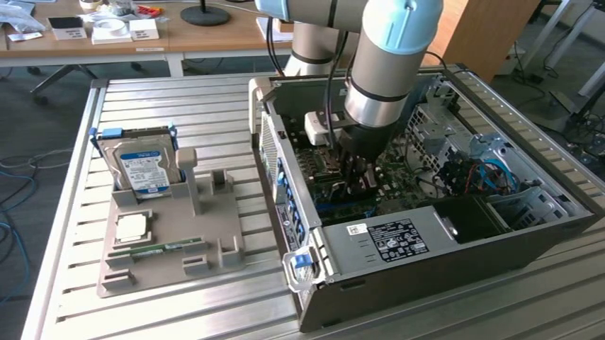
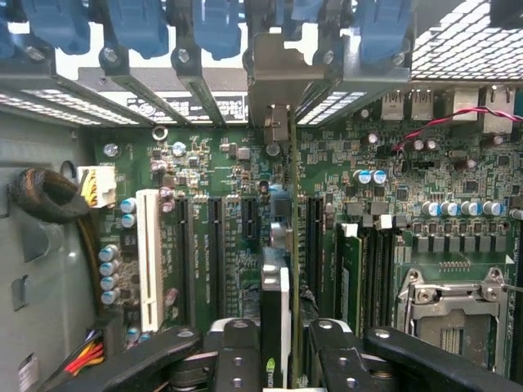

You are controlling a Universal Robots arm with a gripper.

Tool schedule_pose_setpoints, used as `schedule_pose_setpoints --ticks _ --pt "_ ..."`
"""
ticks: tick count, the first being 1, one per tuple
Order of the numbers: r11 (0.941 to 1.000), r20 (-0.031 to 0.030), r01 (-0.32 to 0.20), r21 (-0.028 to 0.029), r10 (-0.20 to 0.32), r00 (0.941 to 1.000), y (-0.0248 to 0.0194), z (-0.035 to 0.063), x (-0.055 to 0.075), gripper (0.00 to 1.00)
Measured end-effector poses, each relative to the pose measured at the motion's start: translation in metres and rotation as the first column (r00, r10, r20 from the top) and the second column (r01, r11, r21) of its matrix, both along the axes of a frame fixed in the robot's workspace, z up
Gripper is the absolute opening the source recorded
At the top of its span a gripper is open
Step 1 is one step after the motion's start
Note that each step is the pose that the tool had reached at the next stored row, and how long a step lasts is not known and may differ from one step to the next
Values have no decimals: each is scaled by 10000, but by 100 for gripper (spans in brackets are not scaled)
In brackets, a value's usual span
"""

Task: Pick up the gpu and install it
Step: 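Insert the gpu into the slot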

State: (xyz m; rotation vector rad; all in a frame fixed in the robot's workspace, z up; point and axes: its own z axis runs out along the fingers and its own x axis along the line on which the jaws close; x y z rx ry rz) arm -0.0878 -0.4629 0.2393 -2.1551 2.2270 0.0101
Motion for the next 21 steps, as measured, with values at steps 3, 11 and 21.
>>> schedule_pose_setpoints --ticks 3,11,21 --pt "10000 0 -1 -12 1 10000 -1 4 1 33" --pt "10000 -2 -3 -15 3 10000 -1 27 1 46" --pt "10000 0 -2 -15 2 10000 0 195 1 46"
